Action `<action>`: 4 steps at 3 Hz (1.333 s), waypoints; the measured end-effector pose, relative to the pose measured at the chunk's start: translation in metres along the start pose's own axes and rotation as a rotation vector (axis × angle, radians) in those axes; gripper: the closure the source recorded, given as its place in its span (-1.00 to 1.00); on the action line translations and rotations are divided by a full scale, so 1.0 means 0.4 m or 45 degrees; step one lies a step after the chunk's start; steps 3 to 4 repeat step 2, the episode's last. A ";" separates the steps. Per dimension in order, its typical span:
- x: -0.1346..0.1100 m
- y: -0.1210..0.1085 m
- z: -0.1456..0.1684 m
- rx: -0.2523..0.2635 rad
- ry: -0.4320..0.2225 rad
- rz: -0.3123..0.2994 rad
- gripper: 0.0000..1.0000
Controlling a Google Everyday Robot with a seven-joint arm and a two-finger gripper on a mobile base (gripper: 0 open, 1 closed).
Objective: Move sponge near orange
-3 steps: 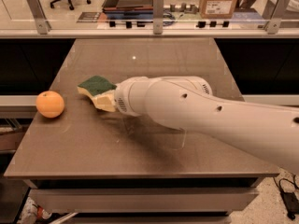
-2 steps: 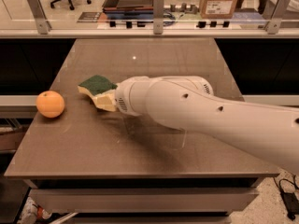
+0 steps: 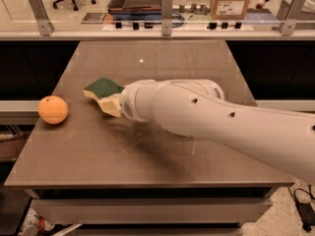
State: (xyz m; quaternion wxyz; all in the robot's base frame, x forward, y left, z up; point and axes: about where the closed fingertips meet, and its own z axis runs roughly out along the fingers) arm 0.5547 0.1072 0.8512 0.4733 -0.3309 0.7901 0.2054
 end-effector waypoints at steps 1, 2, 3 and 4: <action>-0.004 0.003 -0.002 0.000 -0.002 -0.004 -1.00; -0.004 0.003 -0.002 0.000 -0.002 -0.004 -1.00; -0.004 0.003 -0.002 0.000 -0.002 -0.004 -1.00; -0.004 0.003 -0.002 0.000 -0.002 -0.004 -1.00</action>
Offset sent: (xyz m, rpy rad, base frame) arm -0.0007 0.0009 0.0016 -0.0003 -0.0030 0.0015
